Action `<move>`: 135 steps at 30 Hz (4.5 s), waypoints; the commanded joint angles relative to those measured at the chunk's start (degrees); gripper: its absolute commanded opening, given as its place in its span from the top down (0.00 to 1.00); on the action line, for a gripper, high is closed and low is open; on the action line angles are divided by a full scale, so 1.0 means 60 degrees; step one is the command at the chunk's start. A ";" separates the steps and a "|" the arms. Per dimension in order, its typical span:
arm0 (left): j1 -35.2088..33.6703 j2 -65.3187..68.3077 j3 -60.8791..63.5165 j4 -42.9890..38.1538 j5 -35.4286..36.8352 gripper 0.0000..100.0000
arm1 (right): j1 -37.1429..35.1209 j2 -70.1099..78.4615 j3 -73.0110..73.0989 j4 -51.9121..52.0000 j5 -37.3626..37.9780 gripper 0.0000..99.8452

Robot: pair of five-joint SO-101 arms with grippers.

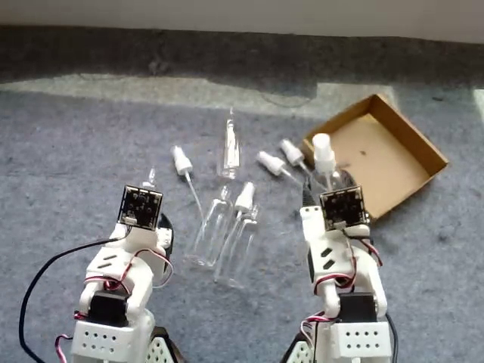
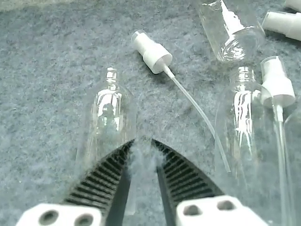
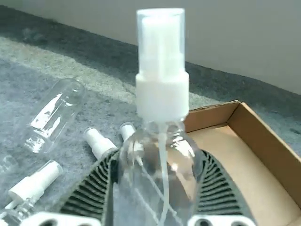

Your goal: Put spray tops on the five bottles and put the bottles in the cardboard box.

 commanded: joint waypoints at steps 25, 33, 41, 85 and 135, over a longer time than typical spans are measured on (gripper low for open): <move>-0.0066 -0.0110 0.0183 0.0044 -0.0132 1.00 | 0.0168 -0.0066 -0.3773 0.0623 -0.0147 0.91; 0.0813 -0.0110 0.0168 -0.0190 -0.0132 1.00 | -0.2205 -0.0081 -0.3685 0.0623 -0.0147 0.91; 0.2908 -0.0110 0.0198 -0.1817 -0.0103 1.00 | -0.3890 -0.0110 -0.3656 0.0623 -0.0161 0.91; 0.7553 -0.0110 0.0242 -0.4527 0.1070 1.00 | -0.4930 -0.0168 -0.1487 0.0608 -0.2491 0.91; 0.7216 -0.0110 0.0242 -0.4571 0.1070 1.00 | -0.3612 -0.0168 -0.0520 -0.1179 -0.4850 0.91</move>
